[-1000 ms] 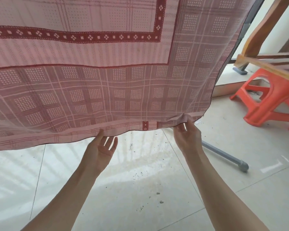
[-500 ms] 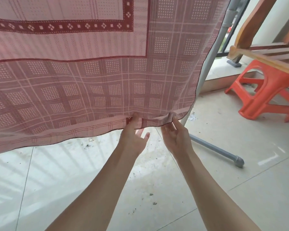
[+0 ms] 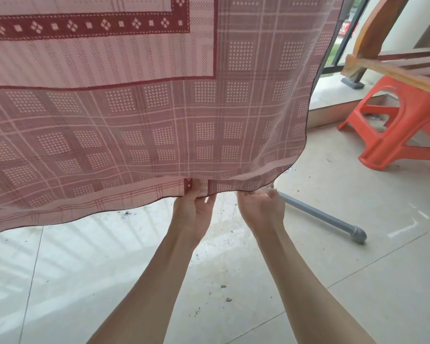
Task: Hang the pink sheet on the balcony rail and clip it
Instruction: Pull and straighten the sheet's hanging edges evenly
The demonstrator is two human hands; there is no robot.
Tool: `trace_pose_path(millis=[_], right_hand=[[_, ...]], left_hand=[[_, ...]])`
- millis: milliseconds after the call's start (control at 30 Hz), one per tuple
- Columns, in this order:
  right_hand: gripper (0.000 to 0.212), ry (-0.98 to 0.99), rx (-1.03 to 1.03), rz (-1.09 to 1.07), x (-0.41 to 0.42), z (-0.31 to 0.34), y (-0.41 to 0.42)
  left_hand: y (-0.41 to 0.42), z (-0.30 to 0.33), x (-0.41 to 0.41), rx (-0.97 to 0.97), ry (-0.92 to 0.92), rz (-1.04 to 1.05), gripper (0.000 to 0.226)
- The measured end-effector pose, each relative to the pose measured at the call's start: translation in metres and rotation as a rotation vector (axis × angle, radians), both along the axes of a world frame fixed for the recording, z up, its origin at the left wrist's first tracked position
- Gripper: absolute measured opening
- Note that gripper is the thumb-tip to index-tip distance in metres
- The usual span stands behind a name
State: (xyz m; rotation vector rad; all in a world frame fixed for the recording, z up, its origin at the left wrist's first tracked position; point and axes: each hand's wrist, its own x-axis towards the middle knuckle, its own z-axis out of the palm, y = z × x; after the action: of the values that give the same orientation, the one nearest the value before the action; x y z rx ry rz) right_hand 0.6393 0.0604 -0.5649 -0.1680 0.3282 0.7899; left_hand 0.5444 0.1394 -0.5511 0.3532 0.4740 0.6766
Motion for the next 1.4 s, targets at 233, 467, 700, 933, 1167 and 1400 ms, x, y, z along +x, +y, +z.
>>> trace_pose_path(millis=[233,467,700,933,1167,1400], right_hand=[[0.018,-0.072,-0.016,0.014,0.003,0.005,-0.008],[0.036,-0.073,0.061,0.022,0.016,0.005,-0.014],[0.080,-0.109,0.230,-0.085,0.013,0.008,-0.028],[0.046,-0.224,0.066,-0.069,0.020,0.021,-0.026],[0.055,-0.343,-0.064,-0.071,0.040,0.029,-0.022],[0.050,-0.530,-0.311,-0.140,0.038,0.024,-0.016]], left_hand=[[0.014,-0.013,-0.001,-0.024,-0.058,0.000,0.028],[0.009,-0.008,0.007,0.007,-0.085,-0.009,0.019],[-0.003,-0.004,0.014,0.146,0.124,-0.078,0.013],[-0.004,0.005,0.013,0.005,0.061,-0.096,0.023],[-0.005,0.009,0.022,-0.013,0.057,-0.077,0.010],[-0.005,-0.002,0.027,0.012,0.099,-0.028,0.011]])
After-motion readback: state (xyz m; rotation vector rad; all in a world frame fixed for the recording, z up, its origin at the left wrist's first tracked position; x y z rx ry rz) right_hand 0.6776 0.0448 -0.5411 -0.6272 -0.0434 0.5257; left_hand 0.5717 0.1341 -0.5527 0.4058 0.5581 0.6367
